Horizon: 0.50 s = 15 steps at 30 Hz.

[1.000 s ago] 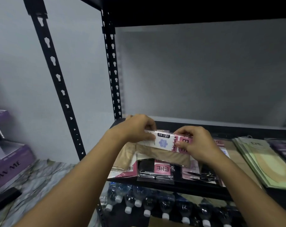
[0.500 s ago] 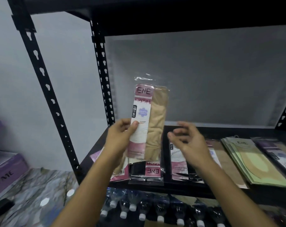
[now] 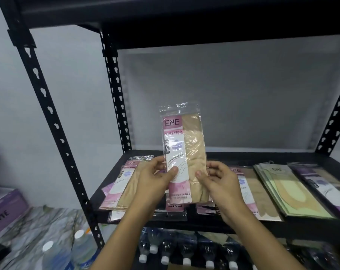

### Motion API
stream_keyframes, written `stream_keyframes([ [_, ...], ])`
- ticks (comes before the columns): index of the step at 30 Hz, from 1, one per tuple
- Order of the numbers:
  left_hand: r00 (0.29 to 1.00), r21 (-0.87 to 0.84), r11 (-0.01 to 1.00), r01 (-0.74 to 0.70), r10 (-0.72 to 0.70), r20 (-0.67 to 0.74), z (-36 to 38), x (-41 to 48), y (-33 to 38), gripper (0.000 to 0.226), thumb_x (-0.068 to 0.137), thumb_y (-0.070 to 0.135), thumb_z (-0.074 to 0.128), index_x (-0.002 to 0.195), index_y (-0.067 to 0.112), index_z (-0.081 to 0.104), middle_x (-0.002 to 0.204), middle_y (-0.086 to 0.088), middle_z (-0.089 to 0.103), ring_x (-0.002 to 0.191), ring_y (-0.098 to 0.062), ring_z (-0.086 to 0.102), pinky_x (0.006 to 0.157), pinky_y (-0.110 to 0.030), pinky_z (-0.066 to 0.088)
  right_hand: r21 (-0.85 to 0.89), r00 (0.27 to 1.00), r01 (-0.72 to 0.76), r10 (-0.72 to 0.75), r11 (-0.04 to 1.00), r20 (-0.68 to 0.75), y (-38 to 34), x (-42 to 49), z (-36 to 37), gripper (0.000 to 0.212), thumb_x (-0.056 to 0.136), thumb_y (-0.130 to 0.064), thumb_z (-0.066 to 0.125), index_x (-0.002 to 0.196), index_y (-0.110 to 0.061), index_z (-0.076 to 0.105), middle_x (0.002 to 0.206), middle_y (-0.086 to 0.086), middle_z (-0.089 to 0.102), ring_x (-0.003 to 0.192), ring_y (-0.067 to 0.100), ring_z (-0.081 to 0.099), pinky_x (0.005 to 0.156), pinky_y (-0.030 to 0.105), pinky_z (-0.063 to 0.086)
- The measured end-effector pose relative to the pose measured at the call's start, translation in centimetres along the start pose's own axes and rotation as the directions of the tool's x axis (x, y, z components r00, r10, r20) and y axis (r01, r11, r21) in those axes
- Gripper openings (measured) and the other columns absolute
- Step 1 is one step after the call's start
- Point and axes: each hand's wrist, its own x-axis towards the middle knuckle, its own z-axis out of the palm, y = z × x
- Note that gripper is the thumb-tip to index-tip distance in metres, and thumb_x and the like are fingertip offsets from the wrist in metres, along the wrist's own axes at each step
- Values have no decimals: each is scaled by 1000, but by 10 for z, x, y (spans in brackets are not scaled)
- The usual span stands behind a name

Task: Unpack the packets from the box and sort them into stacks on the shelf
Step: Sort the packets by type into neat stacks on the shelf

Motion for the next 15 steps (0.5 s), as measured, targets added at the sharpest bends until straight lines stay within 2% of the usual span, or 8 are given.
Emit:
stream_keyframes([
  [2, 1000, 54, 998, -17, 17, 1, 9, -2, -2, 30, 86, 7, 70, 113, 18, 61, 101, -1, 66, 88, -21, 72, 76, -42, 61, -38, 999, 23, -23, 999, -23, -2, -1, -9, 28, 78, -8, 75, 101, -17, 62, 98, 5, 67, 87, 20, 67, 76, 37, 59],
  [6, 997, 221, 972, -74, 70, 25, 41, -4, -8, 31, 87, 14, 70, 114, 25, 59, 99, 0, 69, 73, -7, 70, 66, -28, 60, -183, 993, 44, -62, 982, -96, -3, -1, -38, 24, 78, -11, 74, 94, -21, 60, 90, -2, 66, 83, 12, 64, 71, 26, 55],
  [9, 996, 333, 941, -61, 37, 79, 75, -2, -18, 32, 88, 18, 69, 119, 22, 59, 98, 2, 70, 81, -13, 70, 74, -34, 60, -351, 980, 20, -87, 936, -177, 0, 1, -68, 20, 79, -19, 75, 94, -20, 62, 87, -6, 66, 78, 9, 62, 71, 27, 54],
  [11, 995, 401, 914, -64, 26, 100, 98, 0, -27, 33, 87, 20, 70, 118, 20, 58, 101, 5, 68, 83, -10, 68, 74, -31, 59, -454, 976, 1, -100, 891, -195, 2, 3, -90, 19, 81, -20, 74, 96, -19, 62, 83, -10, 62, 70, 2, 57, 61, 16, 46],
  [13, 995, 463, 885, -48, 0, 102, 119, 2, -35, 33, 86, 23, 70, 112, 26, 51, 92, 10, 63, 78, -2, 62, 61, -16, 50, -531, 972, -17, -110, 847, -206, 6, 6, -110, 22, 82, -18, 72, 103, -13, 67, 83, -6, 62, 65, 0, 52, 54, 7, 35],
  [15, 994, 543, 839, -44, -20, 111, 137, 3, -43, 33, 86, 26, 70, 113, 23, 52, 83, 11, 60, 73, -1, 58, 56, -14, 42, -589, 968, -53, -103, 806, -228, 12, 11, -125, 29, 82, -16, 71, 107, -3, 69, 91, 5, 69, 66, 5, 51, 50, 10, 35],
])
